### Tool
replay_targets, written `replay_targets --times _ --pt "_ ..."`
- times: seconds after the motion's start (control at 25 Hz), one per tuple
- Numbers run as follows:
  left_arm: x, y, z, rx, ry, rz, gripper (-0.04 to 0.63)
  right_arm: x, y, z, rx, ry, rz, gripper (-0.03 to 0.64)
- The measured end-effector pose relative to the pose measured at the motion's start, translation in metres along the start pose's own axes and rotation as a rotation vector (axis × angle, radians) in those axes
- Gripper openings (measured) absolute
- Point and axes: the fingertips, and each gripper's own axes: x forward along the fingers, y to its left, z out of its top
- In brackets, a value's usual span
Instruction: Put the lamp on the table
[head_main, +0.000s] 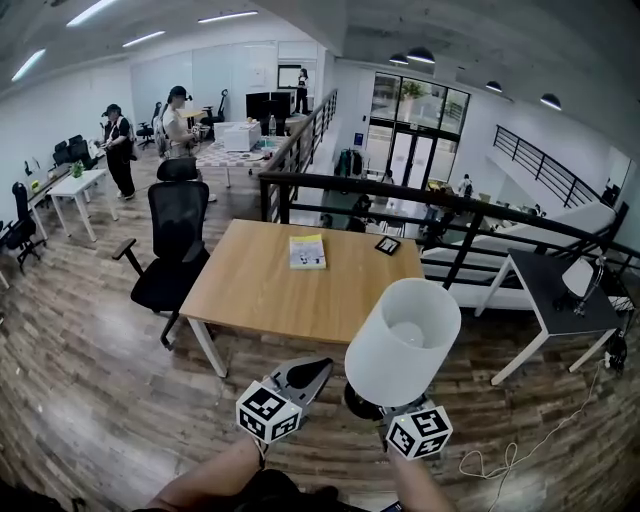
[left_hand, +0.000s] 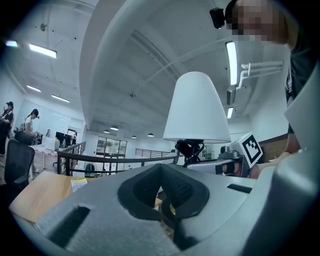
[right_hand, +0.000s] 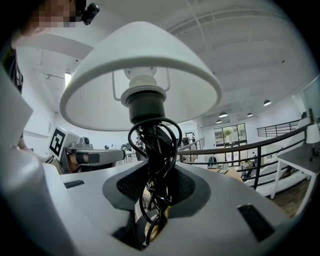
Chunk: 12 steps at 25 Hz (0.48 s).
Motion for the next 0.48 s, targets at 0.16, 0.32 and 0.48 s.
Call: replay_targets --times 0.16,0.32,0.48 --pt "0.03 0.005 0.001 0.001 0.004 -0.003 0.008 0.01 -0.027 0.006 0.003 -0.004 0.003 0.115" --pt "0.053 0.017 -0.002 0.0 0.0 -0.014 0.008 0.025 -0.044 0.006 -0.004 -0.006 0.006 0.115" --pt "0.066 0.03 -0.001 -0.012 -0.012 -0.024 0.008 0.04 -0.05 0.009 -0.018 0.0 0.008 0.115"
